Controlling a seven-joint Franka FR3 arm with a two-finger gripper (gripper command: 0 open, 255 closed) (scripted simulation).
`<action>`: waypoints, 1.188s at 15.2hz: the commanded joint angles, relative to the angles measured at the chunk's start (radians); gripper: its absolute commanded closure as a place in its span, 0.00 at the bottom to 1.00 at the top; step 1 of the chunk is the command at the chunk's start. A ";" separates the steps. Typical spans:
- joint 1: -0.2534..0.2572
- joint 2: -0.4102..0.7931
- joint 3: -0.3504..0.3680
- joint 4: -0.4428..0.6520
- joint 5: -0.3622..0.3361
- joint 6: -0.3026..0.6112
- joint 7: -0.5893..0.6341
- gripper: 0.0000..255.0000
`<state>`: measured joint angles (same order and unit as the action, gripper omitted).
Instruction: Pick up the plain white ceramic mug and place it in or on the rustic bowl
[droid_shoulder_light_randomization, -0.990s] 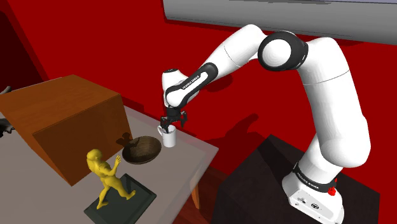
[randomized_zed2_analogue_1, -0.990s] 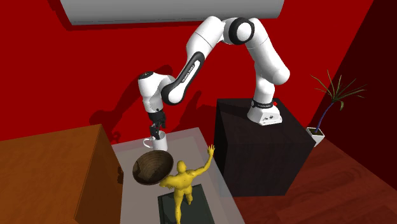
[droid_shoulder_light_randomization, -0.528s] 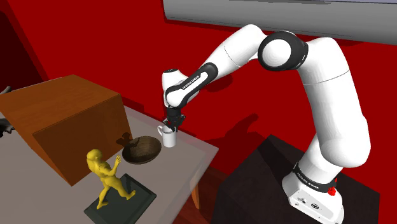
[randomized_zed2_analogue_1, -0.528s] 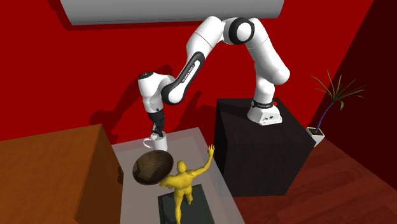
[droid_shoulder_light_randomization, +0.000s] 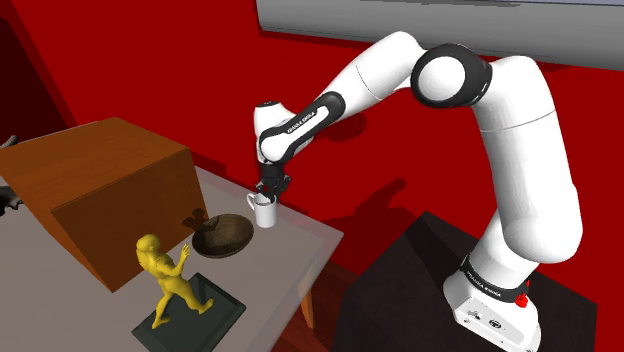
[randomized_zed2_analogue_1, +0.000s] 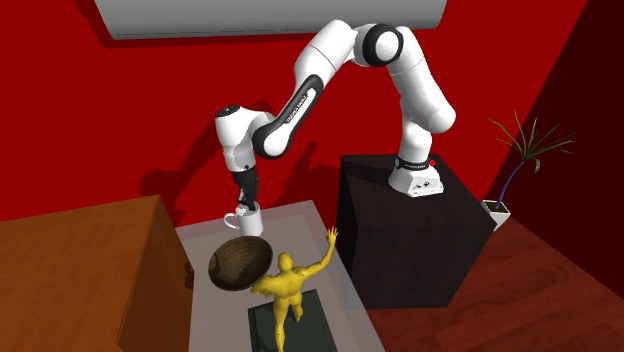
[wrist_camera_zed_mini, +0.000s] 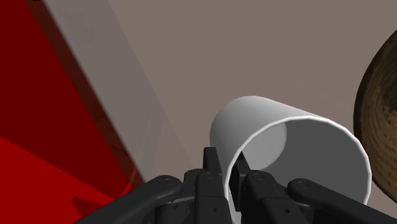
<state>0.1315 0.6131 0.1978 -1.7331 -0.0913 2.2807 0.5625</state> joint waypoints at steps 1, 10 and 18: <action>-0.003 -0.018 0.003 0.001 0.004 -0.020 -0.002 1.00; -0.010 -0.091 0.013 0.017 0.019 -0.107 -0.008 1.00; -0.015 -0.145 0.020 0.047 0.031 -0.191 -0.013 1.00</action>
<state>0.1172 0.4770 0.2165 -1.6910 -0.0625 2.1043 0.5500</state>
